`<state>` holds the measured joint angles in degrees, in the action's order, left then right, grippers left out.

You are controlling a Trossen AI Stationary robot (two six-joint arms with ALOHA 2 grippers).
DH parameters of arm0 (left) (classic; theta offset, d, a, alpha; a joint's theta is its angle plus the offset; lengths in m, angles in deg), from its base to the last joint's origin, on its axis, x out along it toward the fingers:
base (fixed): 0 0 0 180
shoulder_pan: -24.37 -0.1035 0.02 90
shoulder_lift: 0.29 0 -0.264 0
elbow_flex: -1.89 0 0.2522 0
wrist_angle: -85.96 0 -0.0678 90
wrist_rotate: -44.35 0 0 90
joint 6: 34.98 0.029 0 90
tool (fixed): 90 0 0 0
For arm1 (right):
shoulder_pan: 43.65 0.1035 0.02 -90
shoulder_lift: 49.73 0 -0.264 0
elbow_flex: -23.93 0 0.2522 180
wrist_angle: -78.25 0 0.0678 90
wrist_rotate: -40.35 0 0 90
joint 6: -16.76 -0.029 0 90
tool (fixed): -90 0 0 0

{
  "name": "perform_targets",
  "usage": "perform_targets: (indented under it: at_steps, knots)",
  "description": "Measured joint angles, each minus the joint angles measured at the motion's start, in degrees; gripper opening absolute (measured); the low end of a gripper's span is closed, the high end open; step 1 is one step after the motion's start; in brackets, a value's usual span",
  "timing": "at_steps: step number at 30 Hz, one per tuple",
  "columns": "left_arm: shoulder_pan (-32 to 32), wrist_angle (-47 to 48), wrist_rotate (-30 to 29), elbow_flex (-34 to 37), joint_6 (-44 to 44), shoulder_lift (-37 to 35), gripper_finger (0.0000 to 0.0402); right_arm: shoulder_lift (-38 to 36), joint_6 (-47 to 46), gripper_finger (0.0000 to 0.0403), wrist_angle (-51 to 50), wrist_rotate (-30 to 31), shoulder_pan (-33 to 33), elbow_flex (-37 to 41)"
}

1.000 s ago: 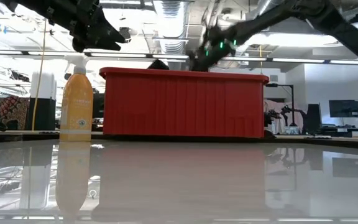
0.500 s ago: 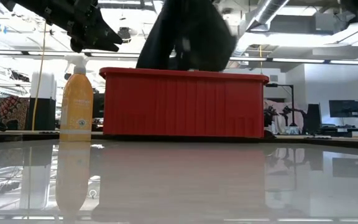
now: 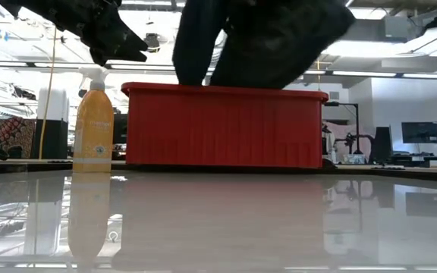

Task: Fold Laundry from Bin
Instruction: Remove the dark blue pants from the red bin

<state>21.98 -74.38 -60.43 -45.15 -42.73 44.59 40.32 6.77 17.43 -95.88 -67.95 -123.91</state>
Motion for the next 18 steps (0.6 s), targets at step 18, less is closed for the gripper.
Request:
perform_targets:
  at_steps: [18]
  knots:
    - [0.88,0.06,9.89,0.02,-6.87,0.52,0.0185,8.62,-10.57,0.0033,-33.45,31.79,39.32,0.55]
